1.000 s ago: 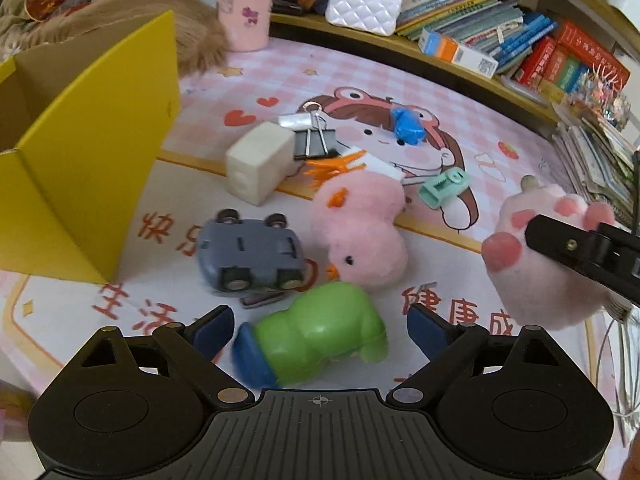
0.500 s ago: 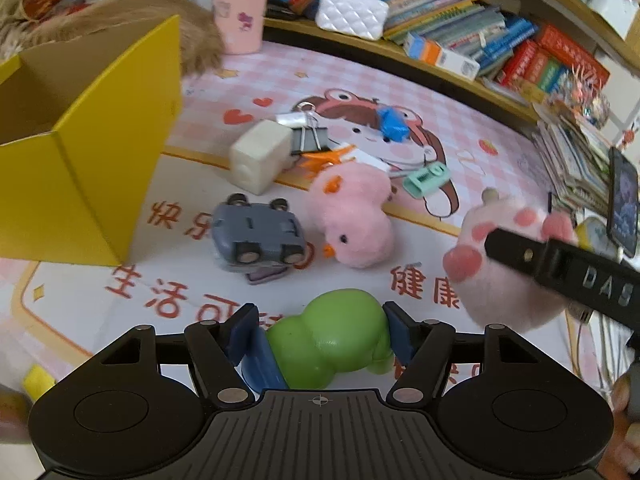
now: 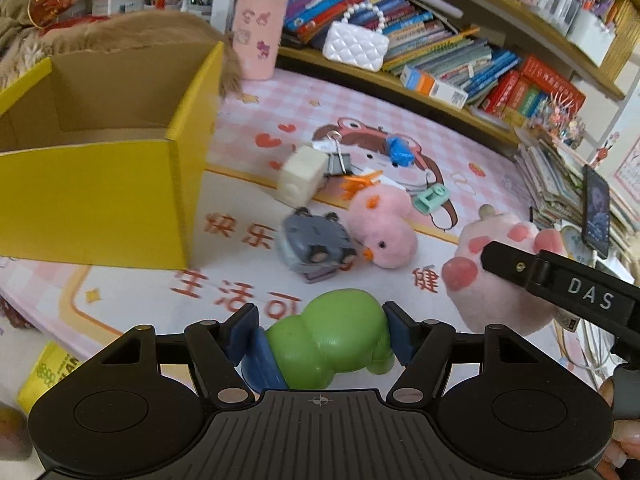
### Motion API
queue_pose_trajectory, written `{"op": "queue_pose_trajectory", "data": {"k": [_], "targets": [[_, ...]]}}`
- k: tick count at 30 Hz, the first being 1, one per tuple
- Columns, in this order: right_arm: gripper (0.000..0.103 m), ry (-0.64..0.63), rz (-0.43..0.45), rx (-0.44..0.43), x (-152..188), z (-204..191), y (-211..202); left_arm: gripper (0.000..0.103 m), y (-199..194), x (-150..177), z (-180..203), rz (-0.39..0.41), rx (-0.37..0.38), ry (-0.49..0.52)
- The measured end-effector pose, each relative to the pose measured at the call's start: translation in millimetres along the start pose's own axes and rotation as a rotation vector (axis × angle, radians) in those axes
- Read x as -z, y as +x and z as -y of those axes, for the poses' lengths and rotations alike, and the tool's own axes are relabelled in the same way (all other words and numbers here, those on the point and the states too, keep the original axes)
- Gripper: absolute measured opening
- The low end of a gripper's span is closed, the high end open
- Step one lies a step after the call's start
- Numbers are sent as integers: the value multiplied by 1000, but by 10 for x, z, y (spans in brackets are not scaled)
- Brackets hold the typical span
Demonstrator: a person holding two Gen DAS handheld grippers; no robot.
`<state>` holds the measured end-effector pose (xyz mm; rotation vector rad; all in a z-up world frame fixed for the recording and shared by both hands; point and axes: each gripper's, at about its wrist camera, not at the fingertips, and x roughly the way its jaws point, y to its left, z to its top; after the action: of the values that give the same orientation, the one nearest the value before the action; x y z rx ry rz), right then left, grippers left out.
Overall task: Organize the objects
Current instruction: 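Carry the green figure with the left tool while the right tool carries the pink pig toward the yellow box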
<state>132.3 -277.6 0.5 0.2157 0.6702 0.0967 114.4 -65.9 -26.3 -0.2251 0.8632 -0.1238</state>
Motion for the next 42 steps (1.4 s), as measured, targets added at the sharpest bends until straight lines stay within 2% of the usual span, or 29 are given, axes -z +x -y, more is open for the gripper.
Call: {"op": "queue_pose_trajectory", "data": {"k": [6, 11, 17, 21, 26, 33, 42], "targets": [[56, -7, 56, 21, 167, -484, -261, 68, -306, 55, -465, 34, 28, 12], [56, -29, 52, 21, 398, -990, -440, 68, -614, 144, -890, 48, 47, -12], [56, -70, 25, 0, 787, -1552, -580, 68, -918, 317, -1397, 69, -3, -31], [56, -85, -15, -38, 982, -1885, -594, 68, -1104, 439, -1782, 68, -47, -104], [56, -142, -55, -103, 1122, -2254, -593, 68, -1310, 542, -2112, 90, -100, -148], [56, -221, -57, -168, 1221, -2617, -618, 68, -1479, 557, -2326, 133, -120, -168], [56, -248, -36, -150, 1214, -2741, -647, 68, -1527, 506, -2412, 164, -100, -154]]}}
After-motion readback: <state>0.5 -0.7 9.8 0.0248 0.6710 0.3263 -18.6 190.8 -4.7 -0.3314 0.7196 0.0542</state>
